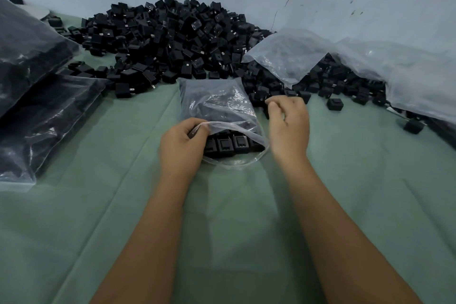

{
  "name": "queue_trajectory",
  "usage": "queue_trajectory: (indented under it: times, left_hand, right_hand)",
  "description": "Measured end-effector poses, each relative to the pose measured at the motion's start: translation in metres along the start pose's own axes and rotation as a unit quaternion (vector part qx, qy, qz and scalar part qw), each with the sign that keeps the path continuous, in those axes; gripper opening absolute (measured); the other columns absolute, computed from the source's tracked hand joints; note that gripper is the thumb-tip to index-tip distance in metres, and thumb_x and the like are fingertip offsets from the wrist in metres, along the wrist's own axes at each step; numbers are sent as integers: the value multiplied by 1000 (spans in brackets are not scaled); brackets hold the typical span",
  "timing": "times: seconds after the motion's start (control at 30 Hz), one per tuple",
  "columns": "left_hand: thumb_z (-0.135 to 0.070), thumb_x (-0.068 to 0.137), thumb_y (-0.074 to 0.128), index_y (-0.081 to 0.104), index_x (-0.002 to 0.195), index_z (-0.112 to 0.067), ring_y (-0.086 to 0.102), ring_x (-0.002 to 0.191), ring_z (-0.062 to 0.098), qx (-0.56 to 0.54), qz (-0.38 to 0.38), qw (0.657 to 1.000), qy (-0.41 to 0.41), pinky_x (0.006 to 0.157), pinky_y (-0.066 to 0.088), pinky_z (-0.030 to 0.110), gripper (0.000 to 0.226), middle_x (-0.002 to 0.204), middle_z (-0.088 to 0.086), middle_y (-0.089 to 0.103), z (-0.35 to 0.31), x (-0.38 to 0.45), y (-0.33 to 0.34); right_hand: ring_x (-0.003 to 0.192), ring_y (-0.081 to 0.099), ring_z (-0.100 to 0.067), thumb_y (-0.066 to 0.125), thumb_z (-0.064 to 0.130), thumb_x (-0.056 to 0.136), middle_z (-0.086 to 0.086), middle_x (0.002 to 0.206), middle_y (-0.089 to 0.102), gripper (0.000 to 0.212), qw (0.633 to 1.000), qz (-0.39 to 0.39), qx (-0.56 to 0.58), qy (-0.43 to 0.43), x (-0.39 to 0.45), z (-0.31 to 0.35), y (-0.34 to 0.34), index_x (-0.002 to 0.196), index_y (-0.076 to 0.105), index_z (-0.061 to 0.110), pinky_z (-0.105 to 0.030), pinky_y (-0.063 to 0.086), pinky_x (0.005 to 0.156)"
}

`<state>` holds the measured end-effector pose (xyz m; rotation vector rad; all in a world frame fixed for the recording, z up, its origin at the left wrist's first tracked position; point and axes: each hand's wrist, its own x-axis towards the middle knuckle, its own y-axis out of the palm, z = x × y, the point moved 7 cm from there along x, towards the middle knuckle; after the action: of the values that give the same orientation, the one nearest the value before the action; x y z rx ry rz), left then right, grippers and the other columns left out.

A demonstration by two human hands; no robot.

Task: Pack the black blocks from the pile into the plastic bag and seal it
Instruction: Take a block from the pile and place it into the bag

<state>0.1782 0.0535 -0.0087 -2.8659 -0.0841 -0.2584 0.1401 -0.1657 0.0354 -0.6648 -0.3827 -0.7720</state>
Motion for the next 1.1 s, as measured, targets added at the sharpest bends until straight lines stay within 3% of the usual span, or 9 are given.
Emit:
queue_trajectory:
  times: [0.1, 0.2, 0.27, 0.33, 0.43, 0.53, 0.73, 0.87, 1.1]
  left_hand:
    - [-35, 82, 56, 74, 83, -28, 67, 81, 10, 4, 6, 1000, -1, 82, 55, 38, 19, 76, -12, 71, 2, 0, 0]
    - [-38, 81, 54, 73, 84, -29, 66, 80, 10, 3, 15, 1000, 1, 80, 55, 36, 21, 75, -12, 71, 4, 0, 1]
    - [-37, 80, 54, 73, 82, -30, 66, 79, 8, -2, 13, 1000, 3, 78, 53, 34, 20, 74, -12, 70, 4, 0, 1]
    - [-36, 79, 54, 73, 82, -29, 66, 79, 8, -13, 11, 1000, -2, 78, 53, 33, 20, 74, -13, 70, 5, 0, 2]
    - [-36, 80, 54, 73, 83, -28, 65, 79, 9, -9, 9, 1000, -4, 78, 53, 33, 21, 75, -13, 70, 5, 1, 2]
    - [-34, 83, 56, 72, 82, -30, 65, 80, 9, -6, 8, 1000, -2, 80, 54, 35, 17, 75, -14, 70, 4, 0, 2]
    - [-22, 85, 62, 74, 88, -32, 67, 85, 8, -19, -6, 1000, 24, 82, 56, 40, 16, 84, -12, 72, -2, -7, -3]
    - [-29, 81, 61, 74, 102, -22, 65, 97, 22, 83, -3, 988, 127, 88, 50, 48, 26, 97, -5, 73, -20, -14, -2]
    - [-31, 86, 57, 74, 106, -20, 61, 100, 23, 102, -10, 983, 152, 92, 45, 49, 29, 104, -3, 72, -25, -17, -1]
  right_hand:
    - [131, 35, -18, 45, 41, 95, 2, 134, 46, 28, 979, 133, -16, 154, 14, -43, 23, 109, 69, 40, -36, 27, 108]
    - [136, 31, -20, 37, 46, 96, 2, 147, 43, 38, 953, 214, -133, 170, 12, -61, 37, 127, 58, 42, -40, 19, 111]
    - [123, 48, -16, 43, 40, 95, 9, 124, 62, 32, 971, 165, -73, 155, 8, -58, 33, 118, 66, 38, -37, 29, 107]
    - [93, 61, -4, 54, 29, 91, 17, 88, 67, 16, 981, 79, 64, 168, 2, -55, 20, 92, 70, 33, -26, 46, 87]
    - [55, 43, 2, 65, 24, 85, 14, 69, 49, 21, 968, -13, 164, 190, -11, -57, 2, 76, 46, 28, -15, 38, 58]
    - [48, 35, 1, 65, 25, 83, 15, 67, 39, 36, 963, -43, 181, 193, -28, -49, -4, 77, 30, 29, -12, 34, 49]
    - [78, 59, -2, 74, 19, 78, 4, 94, 62, 45, 984, -27, 152, 87, -56, -2, -2, 99, 39, 36, -16, 48, 68]
    - [99, 44, -14, 76, 20, 71, 0, 109, 51, 34, 995, -62, 20, -76, -73, 34, -5, 102, 65, 18, -15, 37, 88]
    - [86, 49, -20, 69, 25, 68, 0, 93, 54, 31, 985, 54, -1, -164, -94, 56, 15, 92, 56, 10, -36, 45, 75]
